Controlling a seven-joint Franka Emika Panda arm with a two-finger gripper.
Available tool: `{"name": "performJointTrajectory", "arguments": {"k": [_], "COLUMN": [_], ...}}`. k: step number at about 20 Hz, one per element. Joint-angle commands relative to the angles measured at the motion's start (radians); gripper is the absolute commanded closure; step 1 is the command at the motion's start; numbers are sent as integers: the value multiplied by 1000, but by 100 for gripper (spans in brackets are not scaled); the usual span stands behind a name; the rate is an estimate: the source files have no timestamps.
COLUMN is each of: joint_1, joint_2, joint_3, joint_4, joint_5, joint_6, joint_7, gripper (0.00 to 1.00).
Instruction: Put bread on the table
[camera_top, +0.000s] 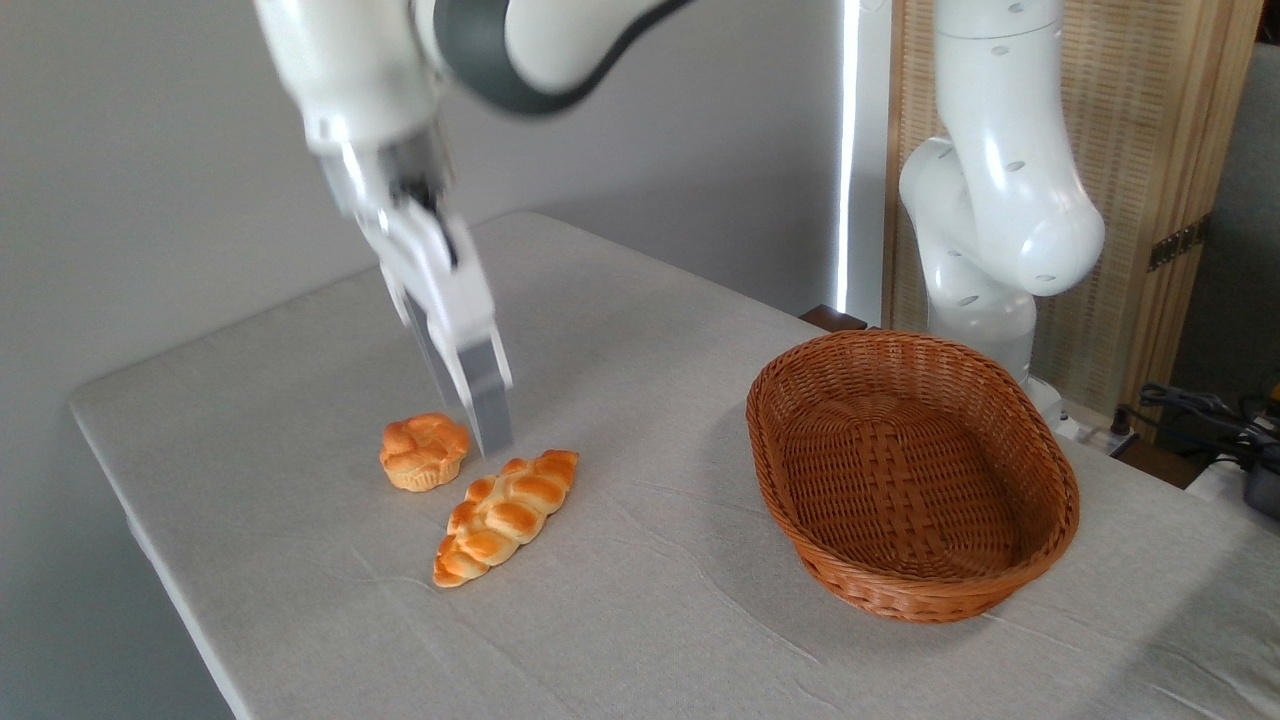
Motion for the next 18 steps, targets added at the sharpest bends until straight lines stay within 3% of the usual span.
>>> {"name": "performJointTrajectory", "arguments": {"k": [1,3,6,10,14,18], "joint_1": [227,266,275,307,307,306], "joint_2": [-97,-111,-107,-108,-105,-98], "joint_3": [-206,-234,-236,-233,-170,-179], "joint_4": [50,69,73,73,87,101], "joint_5": [-61,-87,-106,-100,-64,-61], "joint_6": [-66,-99,-134,-139,-140,-166], "joint_7": [-51,-57,-59,-50,-56,-54], "gripper": [0,0,0,0,0,0]}}
